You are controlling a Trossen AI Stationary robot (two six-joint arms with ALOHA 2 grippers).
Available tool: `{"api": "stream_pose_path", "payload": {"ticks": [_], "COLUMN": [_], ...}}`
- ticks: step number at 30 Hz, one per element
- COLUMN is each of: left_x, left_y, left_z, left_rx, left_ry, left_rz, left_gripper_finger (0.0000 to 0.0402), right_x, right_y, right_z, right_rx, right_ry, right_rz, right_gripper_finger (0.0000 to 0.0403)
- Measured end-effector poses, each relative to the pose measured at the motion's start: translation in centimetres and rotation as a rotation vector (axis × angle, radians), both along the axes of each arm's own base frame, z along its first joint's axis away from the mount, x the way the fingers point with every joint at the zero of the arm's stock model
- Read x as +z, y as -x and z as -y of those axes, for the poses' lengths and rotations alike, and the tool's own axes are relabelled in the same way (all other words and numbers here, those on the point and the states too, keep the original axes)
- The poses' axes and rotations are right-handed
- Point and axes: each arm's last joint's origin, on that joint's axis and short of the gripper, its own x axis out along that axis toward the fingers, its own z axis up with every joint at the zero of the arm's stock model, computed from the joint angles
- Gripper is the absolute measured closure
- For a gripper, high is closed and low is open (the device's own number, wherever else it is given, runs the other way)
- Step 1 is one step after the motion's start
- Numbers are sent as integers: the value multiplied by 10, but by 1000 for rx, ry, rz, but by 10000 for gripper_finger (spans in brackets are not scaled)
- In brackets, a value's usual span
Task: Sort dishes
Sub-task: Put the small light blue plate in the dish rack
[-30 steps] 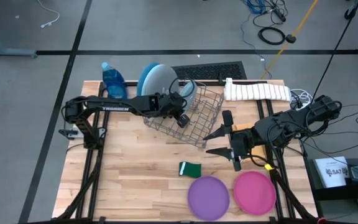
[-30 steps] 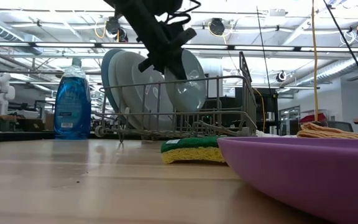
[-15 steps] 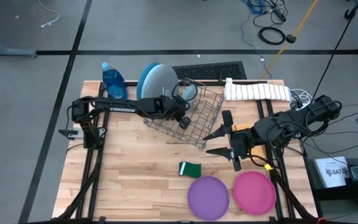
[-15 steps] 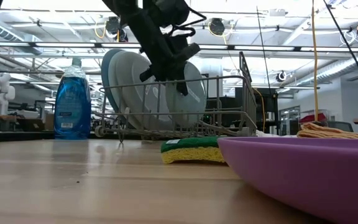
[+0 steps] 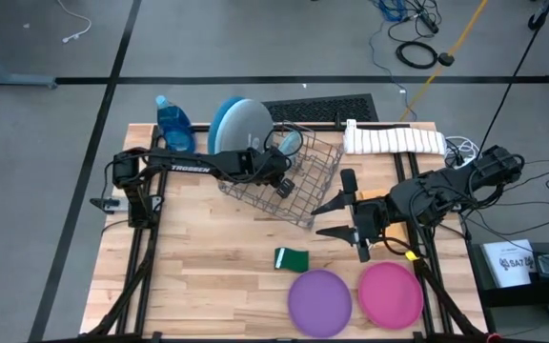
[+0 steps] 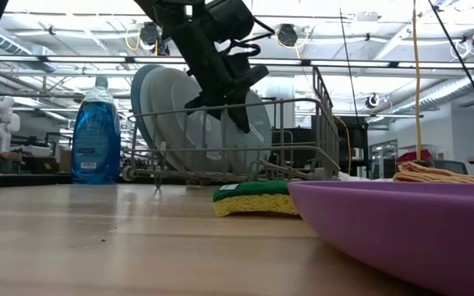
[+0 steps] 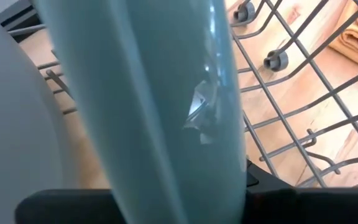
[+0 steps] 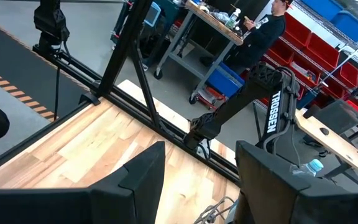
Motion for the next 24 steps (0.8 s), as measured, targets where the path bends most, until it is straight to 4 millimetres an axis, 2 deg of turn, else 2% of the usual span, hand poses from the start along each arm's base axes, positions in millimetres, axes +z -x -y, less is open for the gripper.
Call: {"api": "stream_pose_path", "payload": {"ticks": [8,11,14,21,24], "left_x": [0,0,0,0,4], "left_y": [1,1,1,1,1], "left_z": [1,1,1,6,6], "left_rx": [19,23,38,46,30], "left_ry": [36,39,52,70,66], "left_rz": [12,11,13,12,-6], "left_gripper_finger": [354,342,312,212,187], "right_x": [-1,-1,-1,-2,-3], "right_y": [0,0,0,1,1], "right_z": [0,0,0,0,0], "right_rx": [2,2,3,3,3], "right_ry": [9,11,16,21,23], "right_rz": [-6,-6,-12,-23,-25], "right_gripper_finger": [214,214,214,214,214]}}
